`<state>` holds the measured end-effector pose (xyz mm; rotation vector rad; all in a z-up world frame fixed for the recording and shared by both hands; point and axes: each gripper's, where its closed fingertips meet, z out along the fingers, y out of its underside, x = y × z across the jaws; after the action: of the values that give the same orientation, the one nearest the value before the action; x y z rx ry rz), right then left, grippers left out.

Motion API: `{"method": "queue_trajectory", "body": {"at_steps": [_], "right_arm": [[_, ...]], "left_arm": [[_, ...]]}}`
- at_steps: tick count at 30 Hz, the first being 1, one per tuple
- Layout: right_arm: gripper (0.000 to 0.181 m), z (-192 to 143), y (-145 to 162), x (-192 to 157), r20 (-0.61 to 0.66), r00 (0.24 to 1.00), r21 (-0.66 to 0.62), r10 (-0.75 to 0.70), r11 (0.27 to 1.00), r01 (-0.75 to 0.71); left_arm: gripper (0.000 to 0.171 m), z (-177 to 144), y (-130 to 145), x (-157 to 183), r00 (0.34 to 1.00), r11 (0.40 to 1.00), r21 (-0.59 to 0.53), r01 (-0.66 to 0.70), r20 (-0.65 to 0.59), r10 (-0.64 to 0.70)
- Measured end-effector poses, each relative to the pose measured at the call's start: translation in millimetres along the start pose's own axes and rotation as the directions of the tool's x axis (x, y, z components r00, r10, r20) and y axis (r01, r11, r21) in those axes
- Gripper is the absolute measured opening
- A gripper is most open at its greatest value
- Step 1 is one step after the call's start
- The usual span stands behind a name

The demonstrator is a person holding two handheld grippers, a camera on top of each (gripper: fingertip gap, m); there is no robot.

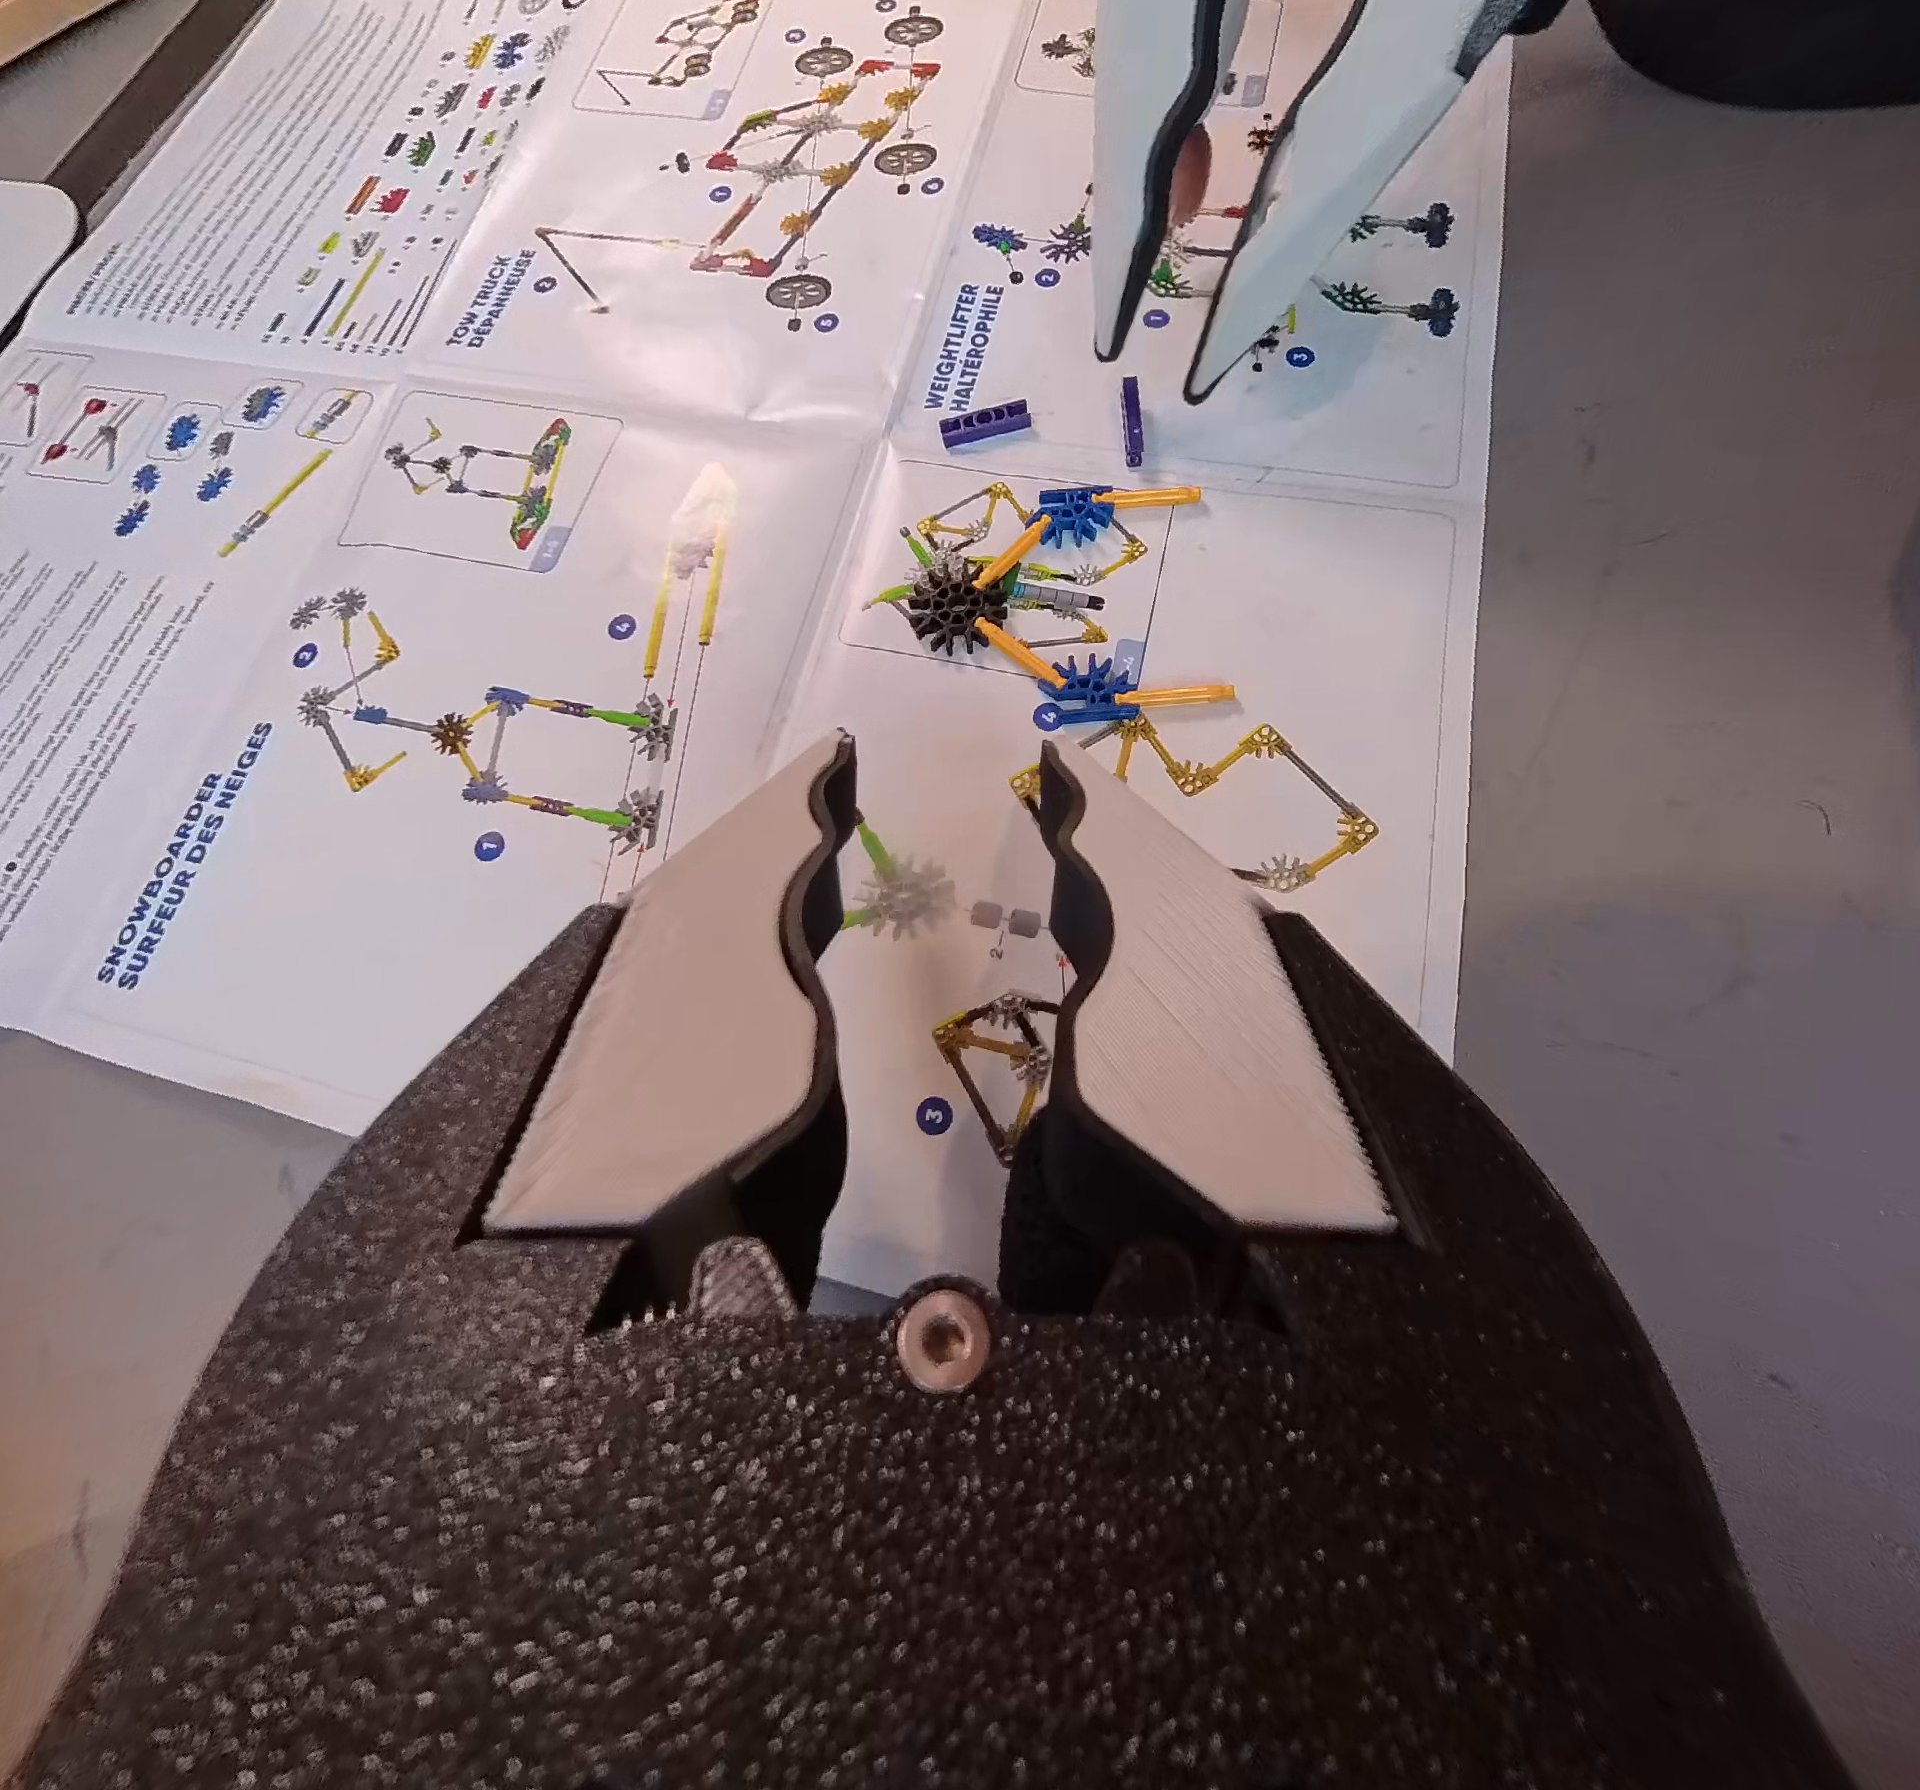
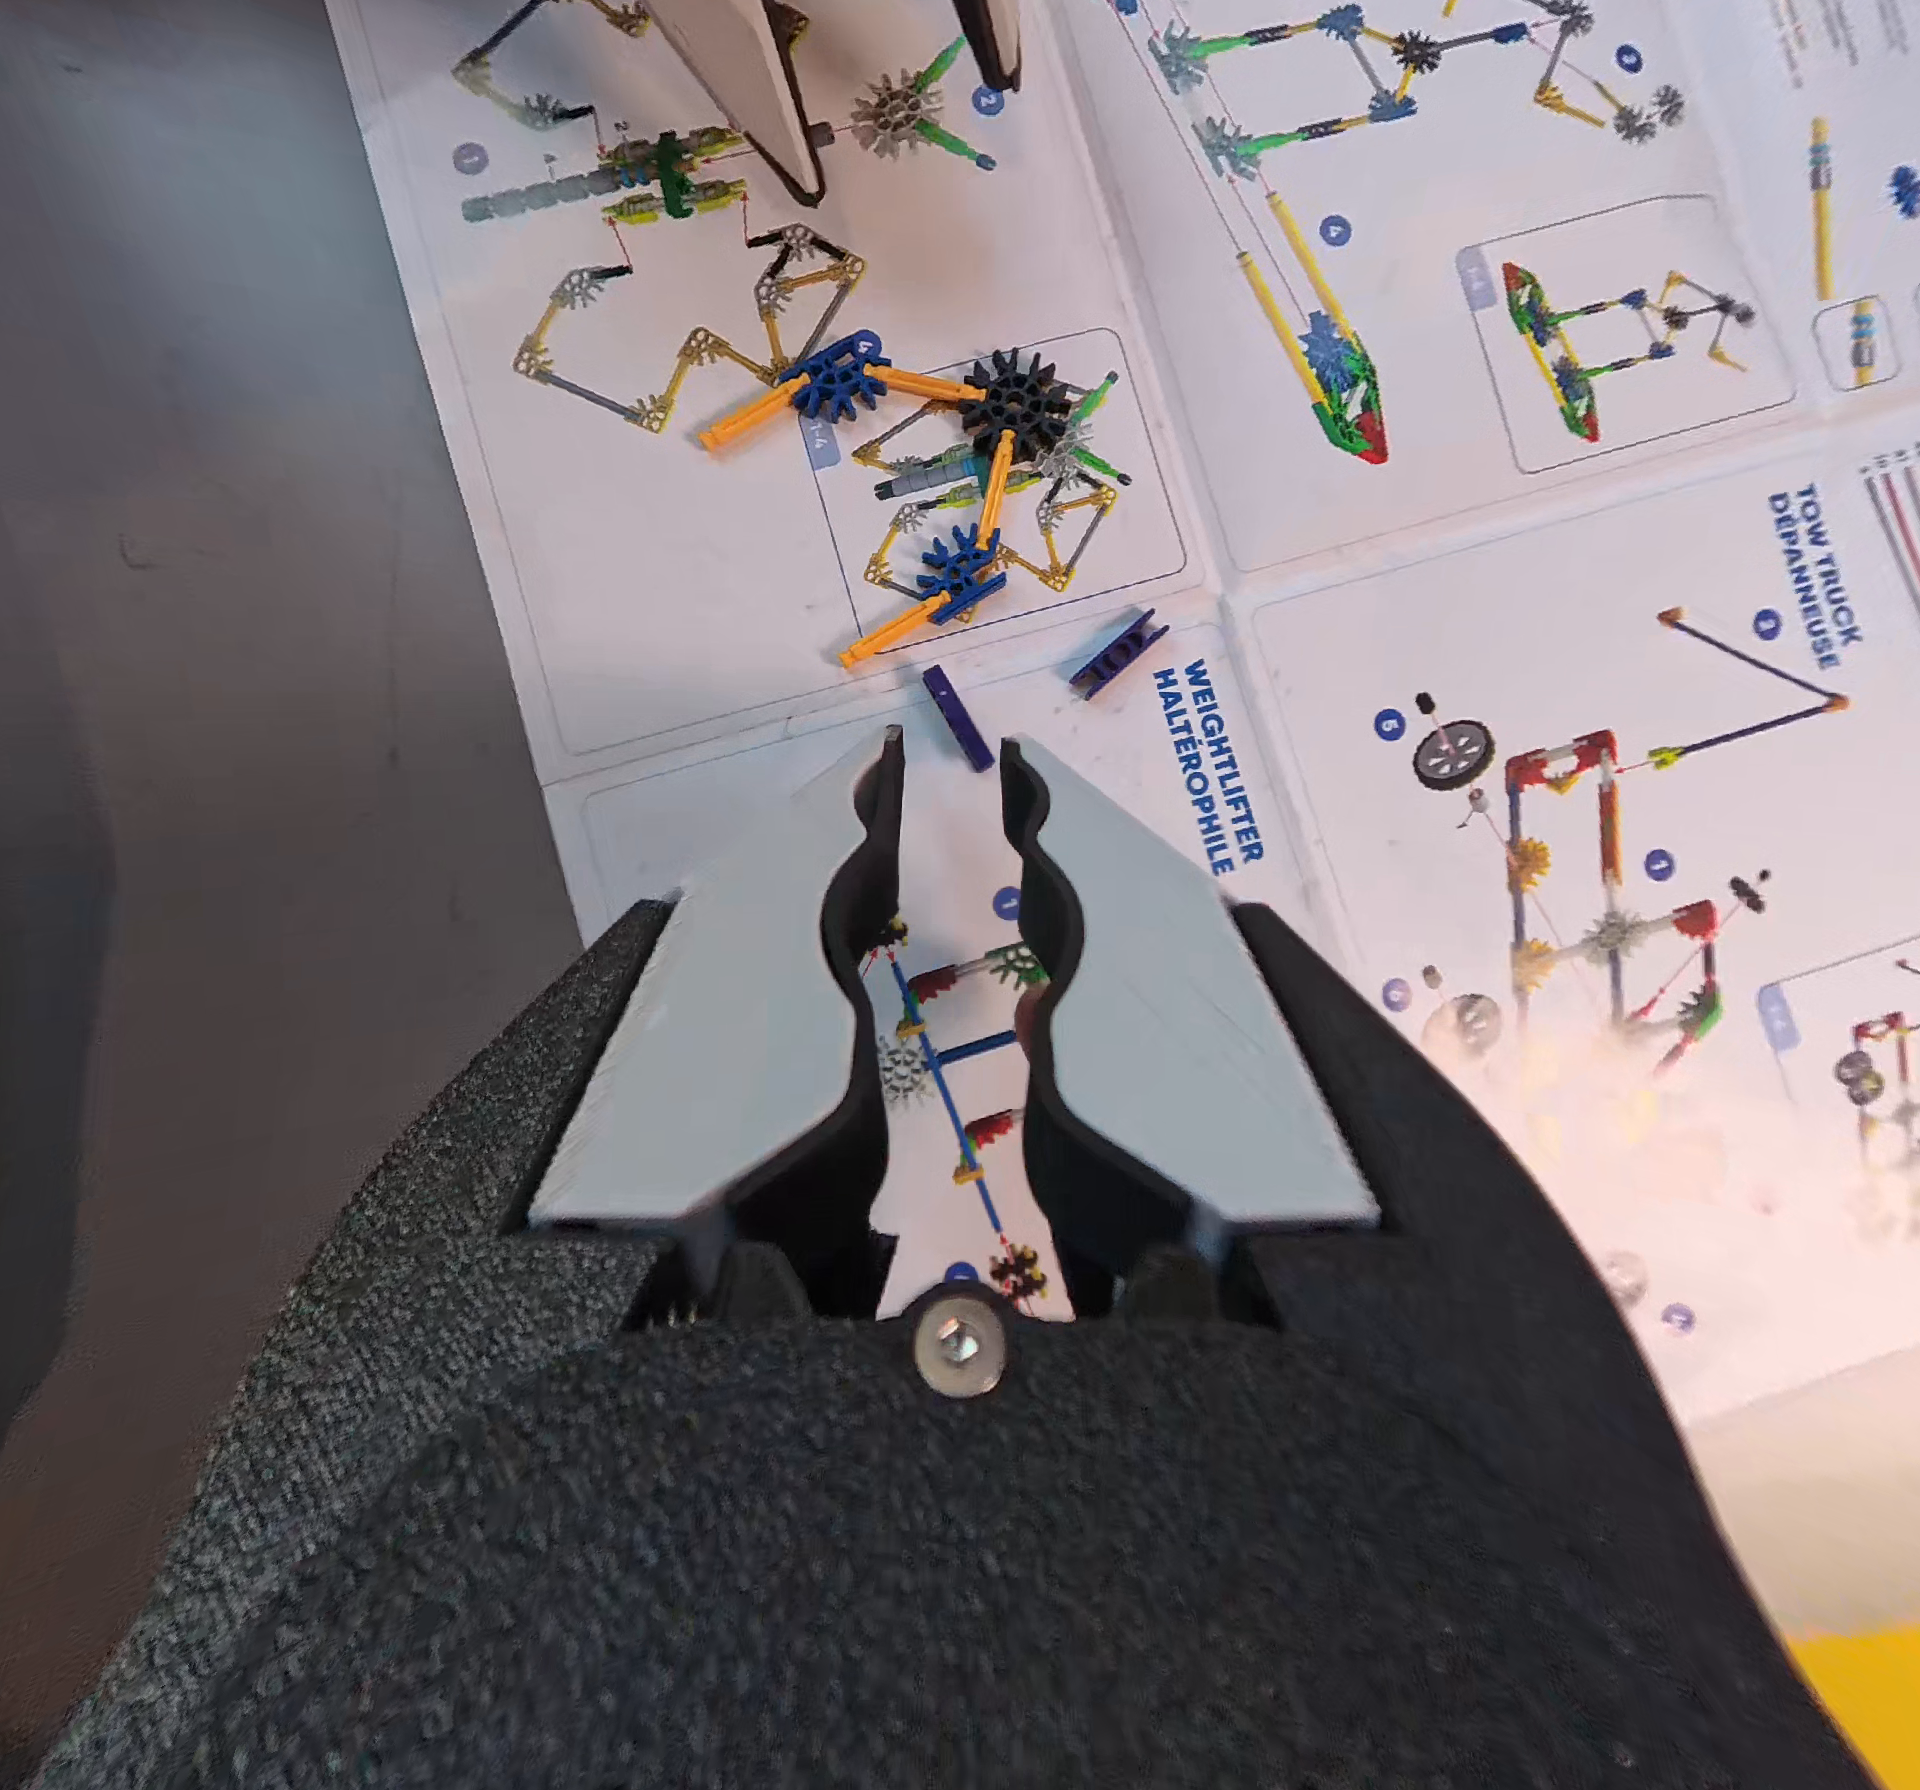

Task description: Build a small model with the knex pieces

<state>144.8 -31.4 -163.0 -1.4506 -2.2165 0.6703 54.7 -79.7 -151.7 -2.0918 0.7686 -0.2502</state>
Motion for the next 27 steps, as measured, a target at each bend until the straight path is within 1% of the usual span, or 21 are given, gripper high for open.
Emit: {"method": "queue_trajectory", "body": {"at_steps": [2,4,7,11,13,14,16,18,20,21,23,25,27], "right_arm": [[0.016,2.7,0.0,8.3,-0.028,1.0,-0.006,-0.007,1.0,0.007],[0.014,7.1,2.3,7.6,0.005,1.0,-0.017,0.026,1.0,-0.025],[0.002,8.4,2.4,1.5,0.059,0.993,-0.012,0.098,0.995,-0.097],[0.002,5.0,3.8,-5.3,0.093,0.975,-0.014,0.203,0.979,-0.203],[0.002,2.5,1.2,-5.8,0.061,0.973,0.008,0.223,0.975,-0.224],[0.002,1.4,0.2,-6.0,0.029,0.978,0.017,0.208,0.978,-0.208],[0.002,1.8,5.8,-3.5,-0.082,0.988,-0.016,0.132,0.991,-0.134],[0.002,3.3,10.4,-5.2,-0.155,0.987,-0.05,0.052,0.997,-0.06],[0.008,2.8,8.2,-17.3,-0.127,0.992,-0.048,0.026,0.998,-0.033],[0.014,2.1,6.2,-25.1,-0.091,0.995,-0.039,0.032,0.999,-0.036],[0.017,-0.7,2.2,-33.3,-0.043,0.997,-0.013,0.065,0.998,-0.066],[0.017,-3.3,0.9,-30.7,-0.026,0.993,0.01,0.119,0.993,-0.119],[0.015,-3.7,4.1,-19.6,-0.043,0.979,0.014,0.198,0.98,-0.198]], "left_arm": [[0.035,0.4,-0.3,2.4,1.0,1.0,-0.003,-0.006,-0.007,0.006],[0.035,0.9,-0.3,4.4,1.0,1.0,-0.007,-0.015,-0.012,0.015],[0.035,0.4,-0.9,5.8,1.0,1.0,-0.009,-0.024,-0.012,0.024],[0.035,-0.7,-2.5,6.5,1.0,1.0,-0.005,-0.027,-0.013,0.027],[0.035,-0.6,-2.1,7.0,0.999,1.0,-0.009,-0.03,-0.013,0.03],[0.035,-0.4,-1.9,7.3,0.999,0.999,-0.011,-0.032,-0.013,0.032],[0.035,0.0,-1.5,7.7,0.999,0.999,-0.013,-0.033,-0.015,0.033],[0.035,0.5,-1.0,7.9,0.999,0.999,-0.014,-0.031,-0.016,0.031],[0.035,1.0,-0.4,8.4,0.999,0.999,-0.017,-0.031,-0.019,0.03],[0.035,1.3,-0.2,8.6,0.999,0.999,-0.018,-0.031,-0.021,0.03],[0.035,1.7,0.2,9.2,0.999,0.999,-0.02,-0.031,-0.023,0.031],[0.035,2.0,0.1,10.1,0.999,0.999,-0.022,-0.032,-0.026,0.032],[0.035,2.8,0.1,11.3,0.999,0.999,-0.024,-0.034,-0.028,0.034]]}}
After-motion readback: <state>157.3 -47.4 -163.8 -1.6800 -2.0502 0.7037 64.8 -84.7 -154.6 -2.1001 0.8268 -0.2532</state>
